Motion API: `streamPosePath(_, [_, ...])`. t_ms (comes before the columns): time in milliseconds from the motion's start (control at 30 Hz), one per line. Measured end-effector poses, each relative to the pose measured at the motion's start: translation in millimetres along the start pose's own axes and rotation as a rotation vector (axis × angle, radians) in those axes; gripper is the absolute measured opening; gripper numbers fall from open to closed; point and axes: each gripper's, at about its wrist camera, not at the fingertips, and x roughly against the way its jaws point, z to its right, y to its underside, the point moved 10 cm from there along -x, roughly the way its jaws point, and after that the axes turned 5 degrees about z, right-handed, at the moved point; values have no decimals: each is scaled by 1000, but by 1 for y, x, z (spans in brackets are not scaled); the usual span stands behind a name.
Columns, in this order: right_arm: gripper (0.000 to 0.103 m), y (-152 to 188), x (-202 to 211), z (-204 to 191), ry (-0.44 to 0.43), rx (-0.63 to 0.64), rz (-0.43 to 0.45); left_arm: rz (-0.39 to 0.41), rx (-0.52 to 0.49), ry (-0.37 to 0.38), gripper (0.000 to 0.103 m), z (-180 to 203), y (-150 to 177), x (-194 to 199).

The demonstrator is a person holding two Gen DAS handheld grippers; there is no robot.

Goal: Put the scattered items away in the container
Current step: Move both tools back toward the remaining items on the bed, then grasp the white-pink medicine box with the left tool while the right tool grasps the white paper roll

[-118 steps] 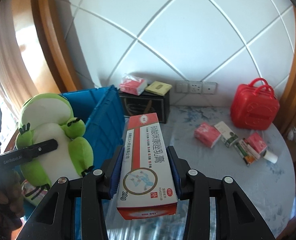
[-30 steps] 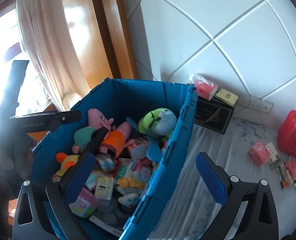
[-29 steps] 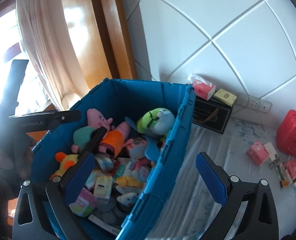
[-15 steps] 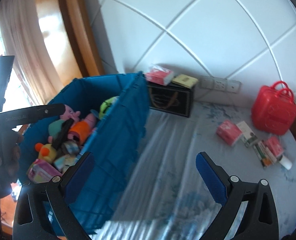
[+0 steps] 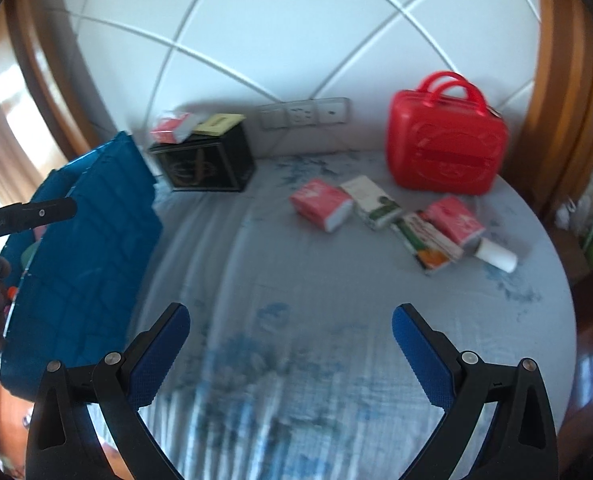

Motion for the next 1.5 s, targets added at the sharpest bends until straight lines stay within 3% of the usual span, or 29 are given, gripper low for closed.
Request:
streamPosePath(333, [103,15,-4,161,123,-43,-26,-62,-47,38,103,123,15,-79])
streamPosePath(600, [103,31,-33,259,177,-77,-64,-117,-67,42,103,210,29,-163])
streamPosePath(967, [103,56,-82,330,200,-80,-89,-210,28,-21,103,293,36,-298])
streamPosePath(1200, [103,78,-121,368,225,-98,-131,-288,159,-77,103,314,43,-384])
streamPosePath(1433, [103,84,-145,391,235,-111,-149,-341,185,-119,103,333,56,-436])
streamPosePath(1500, [103,84,-150,393,234,-109,-153,-306,201,-95,103,334,54,-440])
